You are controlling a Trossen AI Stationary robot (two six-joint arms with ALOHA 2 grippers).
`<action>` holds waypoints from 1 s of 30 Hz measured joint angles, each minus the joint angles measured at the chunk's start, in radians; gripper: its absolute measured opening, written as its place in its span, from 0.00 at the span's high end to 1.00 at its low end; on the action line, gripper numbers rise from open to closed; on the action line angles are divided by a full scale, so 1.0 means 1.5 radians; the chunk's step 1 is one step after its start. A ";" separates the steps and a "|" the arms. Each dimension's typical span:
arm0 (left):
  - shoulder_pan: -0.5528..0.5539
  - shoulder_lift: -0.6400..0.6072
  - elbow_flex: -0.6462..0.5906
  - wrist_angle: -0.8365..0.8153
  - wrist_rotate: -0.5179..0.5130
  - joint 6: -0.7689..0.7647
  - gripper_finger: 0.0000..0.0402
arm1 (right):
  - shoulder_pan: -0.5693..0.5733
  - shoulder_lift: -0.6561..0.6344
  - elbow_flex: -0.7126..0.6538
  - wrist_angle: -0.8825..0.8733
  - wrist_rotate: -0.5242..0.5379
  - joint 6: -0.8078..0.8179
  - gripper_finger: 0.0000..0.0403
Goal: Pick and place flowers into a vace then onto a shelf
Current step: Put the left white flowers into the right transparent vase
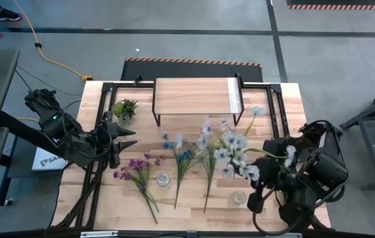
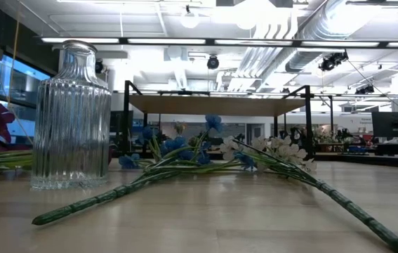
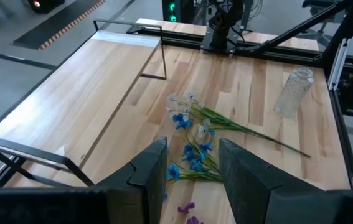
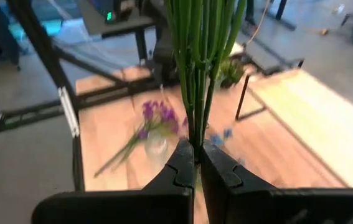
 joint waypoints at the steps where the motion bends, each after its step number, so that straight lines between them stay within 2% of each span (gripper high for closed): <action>1: 0.000 0.000 0.000 0.002 0.000 0.000 0.55 | 0.004 0.000 0.000 -0.001 -0.007 0.008 1.00; 9: 0.000 0.000 0.000 0.006 0.000 0.000 0.56 | 0.053 0.000 0.000 0.000 0.000 0.039 1.00; 16: 0.000 0.000 0.000 0.015 0.000 0.000 0.56 | 0.054 0.000 -0.016 -0.002 -0.062 0.091 1.00; 20: 0.000 0.000 0.000 0.031 0.000 0.000 0.55 | 0.054 0.001 -0.052 0.000 -0.091 0.120 1.00; 30: 0.000 0.000 0.000 0.046 0.000 0.001 0.55 | 0.054 0.001 -0.198 0.066 -0.109 0.151 1.00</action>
